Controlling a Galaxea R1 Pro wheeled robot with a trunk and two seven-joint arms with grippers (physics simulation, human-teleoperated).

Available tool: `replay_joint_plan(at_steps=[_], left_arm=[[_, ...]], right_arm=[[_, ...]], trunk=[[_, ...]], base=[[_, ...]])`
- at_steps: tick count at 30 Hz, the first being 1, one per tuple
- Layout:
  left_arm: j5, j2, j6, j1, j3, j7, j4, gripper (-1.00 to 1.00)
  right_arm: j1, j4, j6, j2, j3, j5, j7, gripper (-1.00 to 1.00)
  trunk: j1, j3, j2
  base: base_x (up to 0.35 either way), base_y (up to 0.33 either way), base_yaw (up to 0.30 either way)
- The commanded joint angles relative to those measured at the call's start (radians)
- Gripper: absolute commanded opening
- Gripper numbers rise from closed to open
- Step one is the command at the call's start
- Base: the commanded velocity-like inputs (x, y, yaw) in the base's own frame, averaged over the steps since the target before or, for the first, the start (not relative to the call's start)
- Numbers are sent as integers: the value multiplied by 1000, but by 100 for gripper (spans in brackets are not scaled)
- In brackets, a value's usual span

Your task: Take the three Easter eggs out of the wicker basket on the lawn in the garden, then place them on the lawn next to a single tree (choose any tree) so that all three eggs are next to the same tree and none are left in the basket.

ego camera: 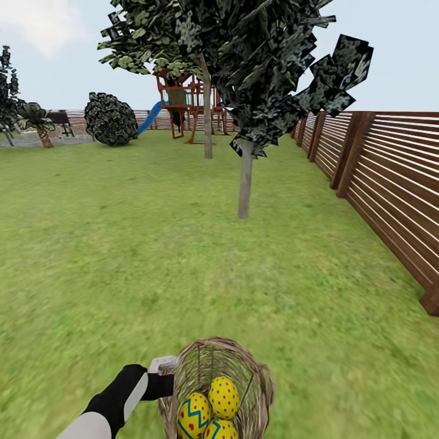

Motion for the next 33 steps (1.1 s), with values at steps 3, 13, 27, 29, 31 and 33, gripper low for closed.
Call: replay_joint_plan(at_steps=[3, 13, 27, 29, 31, 33], left_arm=[[17, 0, 6, 0, -1, 2, -2, -100], [17, 0, 6, 0, 0, 2, -2, -100], [17, 0, 6, 0, 0, 2, -2, -100], [17, 0, 6, 0, 0, 3, -2, -100], [17, 0, 6, 0, 0, 3, -1, -100], [17, 0, 6, 0, 0, 3, -1, -100]], right_arm=[[-1, 4, -6, -1, -8, 8, 0, 100], [-1, 4, -6, -1, -8, 8, 0, 100], [-1, 4, -6, -1, -8, 8, 0, 100], [-1, 4, -6, -1, -8, 8, 0, 100], [-1, 4, -6, -1, -8, 8, 0, 100], [-2, 4, -6, -1, -8, 8, 0, 100]], trunk=[[1, -1, -1], [1, -1, -1], [1, -1, -1], [1, -1, -1], [1, -1, -1], [1, -1, -1]], base=[[322, 0, 0], [322, 0, 0], [322, 0, 0], [322, 0, 0], [322, 0, 0], [322, 0, 0]])
